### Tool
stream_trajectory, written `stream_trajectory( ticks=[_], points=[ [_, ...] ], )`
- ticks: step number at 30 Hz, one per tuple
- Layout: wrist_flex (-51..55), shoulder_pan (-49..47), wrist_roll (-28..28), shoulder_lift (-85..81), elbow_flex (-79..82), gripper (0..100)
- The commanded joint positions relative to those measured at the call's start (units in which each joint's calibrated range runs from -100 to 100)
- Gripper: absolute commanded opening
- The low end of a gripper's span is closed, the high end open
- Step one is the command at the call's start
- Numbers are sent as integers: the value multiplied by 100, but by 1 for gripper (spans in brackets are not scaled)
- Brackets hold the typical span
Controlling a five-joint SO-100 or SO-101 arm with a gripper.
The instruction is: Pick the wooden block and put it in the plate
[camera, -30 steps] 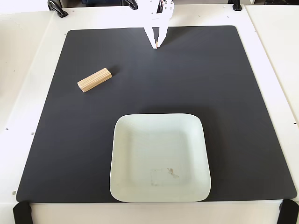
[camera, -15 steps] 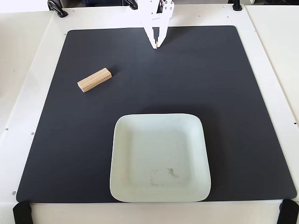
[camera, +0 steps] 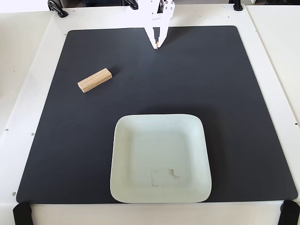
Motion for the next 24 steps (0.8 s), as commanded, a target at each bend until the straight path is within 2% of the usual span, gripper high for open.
stream_trajectory(
  ticks=[1, 24],
  points=[
    [39, -29, -9, 8, 25, 2],
    [48, -18, -9, 16, 25, 1]
  ],
)
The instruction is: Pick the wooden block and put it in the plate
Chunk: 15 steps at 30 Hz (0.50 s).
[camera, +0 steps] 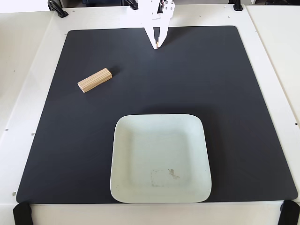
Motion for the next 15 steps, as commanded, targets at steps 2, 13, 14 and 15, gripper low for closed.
stream_trajectory(
  ticks=[2, 13, 14, 15],
  points=[
    [48, 27, -9, 16, 25, 1],
    [83, 94, -14, 59, -281, 1],
    [92, 94, -20, 118, -452, 1],
    [92, 139, -20, 245, -632, 1]
  ],
)
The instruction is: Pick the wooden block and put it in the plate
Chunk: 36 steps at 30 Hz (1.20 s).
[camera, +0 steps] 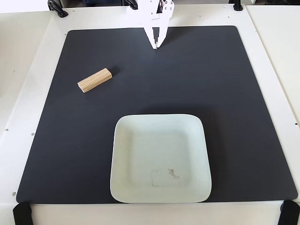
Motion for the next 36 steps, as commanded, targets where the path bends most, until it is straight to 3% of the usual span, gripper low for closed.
stream_trajectory(
  ticks=[1, 8, 17, 22, 28, 33, 36],
  points=[
    [67, 127, -20, 406, -576, 1],
    [102, 978, -25, 2796, -2807, 1],
    [111, 3095, -41, 6491, -6486, 1],
    [5, 4069, -815, 8270, -7827, 1],
    [-4, 4439, -1648, 9711, -8601, 1],
    [-534, 4215, -1643, 10024, -8727, 2],
    [-905, 4215, -1643, 10101, -8709, 9]
  ],
)
